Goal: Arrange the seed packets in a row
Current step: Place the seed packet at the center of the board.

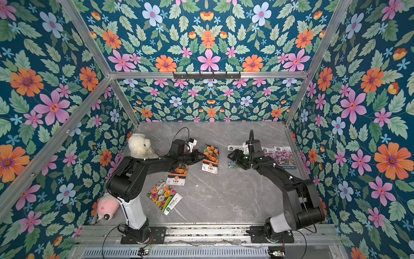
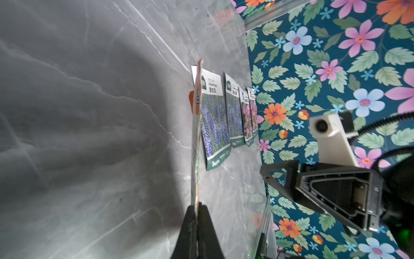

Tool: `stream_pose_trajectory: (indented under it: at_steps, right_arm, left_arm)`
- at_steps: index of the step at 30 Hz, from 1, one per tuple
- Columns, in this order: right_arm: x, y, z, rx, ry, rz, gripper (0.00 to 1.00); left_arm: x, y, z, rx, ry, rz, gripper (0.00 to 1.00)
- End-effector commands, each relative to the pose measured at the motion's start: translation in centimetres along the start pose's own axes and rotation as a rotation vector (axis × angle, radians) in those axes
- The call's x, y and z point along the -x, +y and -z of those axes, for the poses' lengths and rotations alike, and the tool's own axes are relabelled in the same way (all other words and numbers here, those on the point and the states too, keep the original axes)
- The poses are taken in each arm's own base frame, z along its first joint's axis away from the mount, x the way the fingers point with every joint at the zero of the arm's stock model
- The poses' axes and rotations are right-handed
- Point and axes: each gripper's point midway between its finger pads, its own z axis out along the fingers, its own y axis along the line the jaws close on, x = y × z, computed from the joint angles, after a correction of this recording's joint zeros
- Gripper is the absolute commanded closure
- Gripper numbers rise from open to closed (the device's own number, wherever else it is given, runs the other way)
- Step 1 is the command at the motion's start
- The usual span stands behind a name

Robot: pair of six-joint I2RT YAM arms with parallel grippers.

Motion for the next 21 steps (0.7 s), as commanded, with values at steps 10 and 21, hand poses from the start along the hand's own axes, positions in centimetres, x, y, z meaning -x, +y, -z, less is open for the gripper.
stream_pose_trajectory:
  at_steps: [10, 21]
  right_arm:
    - [-0.8, -2.4, 4.5, -0.1, -0.097, 0.033, 0.07]
    - [-0.8, -2.2, 5.1, -0.096, -0.11, 0.028, 0.07]
  left_arm:
    - [1.0, 3.6, -4.5, 0.127, 0.055, 0.019, 1.0]
    - [0.6, 5.0, -6.9, 0.186, 0.096, 0.043, 1.0]
